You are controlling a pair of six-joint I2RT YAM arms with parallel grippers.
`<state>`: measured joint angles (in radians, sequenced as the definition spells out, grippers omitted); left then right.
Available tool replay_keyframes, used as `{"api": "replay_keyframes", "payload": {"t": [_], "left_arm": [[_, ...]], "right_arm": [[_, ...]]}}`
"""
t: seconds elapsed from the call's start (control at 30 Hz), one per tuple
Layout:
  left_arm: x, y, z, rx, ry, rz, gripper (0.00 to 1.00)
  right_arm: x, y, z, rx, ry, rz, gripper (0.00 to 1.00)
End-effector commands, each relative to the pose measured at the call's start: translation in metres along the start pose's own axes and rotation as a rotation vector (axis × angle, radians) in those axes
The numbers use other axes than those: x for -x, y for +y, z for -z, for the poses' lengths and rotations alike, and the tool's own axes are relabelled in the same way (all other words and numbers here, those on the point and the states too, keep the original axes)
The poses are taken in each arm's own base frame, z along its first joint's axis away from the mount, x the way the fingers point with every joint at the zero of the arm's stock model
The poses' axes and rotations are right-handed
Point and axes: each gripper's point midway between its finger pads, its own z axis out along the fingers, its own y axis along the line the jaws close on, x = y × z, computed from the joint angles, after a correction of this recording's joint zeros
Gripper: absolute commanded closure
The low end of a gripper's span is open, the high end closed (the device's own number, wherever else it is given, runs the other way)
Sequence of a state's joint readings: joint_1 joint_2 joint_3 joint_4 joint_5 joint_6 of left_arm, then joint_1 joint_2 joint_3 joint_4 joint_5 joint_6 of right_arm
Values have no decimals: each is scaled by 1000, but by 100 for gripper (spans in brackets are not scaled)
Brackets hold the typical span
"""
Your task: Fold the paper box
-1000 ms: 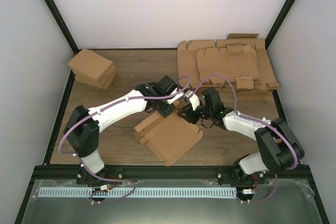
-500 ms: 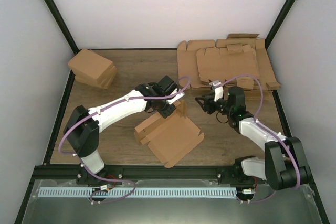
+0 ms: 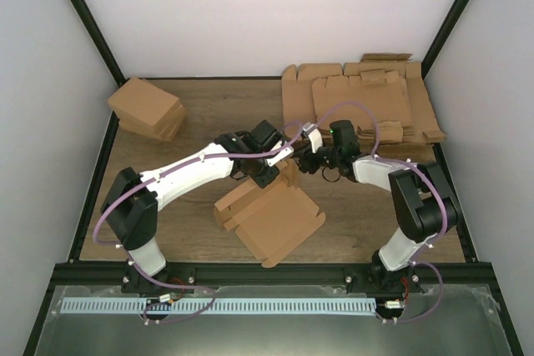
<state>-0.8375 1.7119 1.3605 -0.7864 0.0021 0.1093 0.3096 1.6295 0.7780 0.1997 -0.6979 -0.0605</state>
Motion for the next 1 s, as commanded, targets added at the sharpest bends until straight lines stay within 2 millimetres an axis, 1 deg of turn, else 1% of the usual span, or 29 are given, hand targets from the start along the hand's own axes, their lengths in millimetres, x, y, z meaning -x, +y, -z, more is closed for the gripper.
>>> {"api": "replay_keyframes", "payload": {"t": [0.0, 0.07, 0.17, 0.3, 0.43, 0.57, 0.73, 0.9, 0.97], "left_arm": [[-14, -5, -11, -21, 56, -16, 75], [-13, -4, -10, -16, 54, -15, 74], [-11, -3, -7, -13, 43, -17, 74], [-10, -2, -5, -22, 35, -16, 74], [-9, -5, -5, -42, 32, -23, 74], [-9, -7, -5, -54, 30, -26, 74], [-11, -7, -5, -52, 33, -27, 74], [-10, -7, -6, -55, 35, -26, 74], [-10, -8, -6, -59, 35, -29, 74]], "right_arm": [[5, 28, -5, 119, 19, 126, 52], [4, 28, -5, 109, 35, 130, 52], [-7, 30, -7, 98, 83, 100, 52], [-20, 47, -8, 90, 104, 112, 52], [-25, 55, -6, 92, 108, 108, 52], [-27, 57, -5, 91, 116, 100, 53], [-36, 61, 0, 58, 134, 84, 53], [-42, 49, 2, -21, 158, 60, 53], [-42, 52, 3, -8, 154, 62, 53]]}}
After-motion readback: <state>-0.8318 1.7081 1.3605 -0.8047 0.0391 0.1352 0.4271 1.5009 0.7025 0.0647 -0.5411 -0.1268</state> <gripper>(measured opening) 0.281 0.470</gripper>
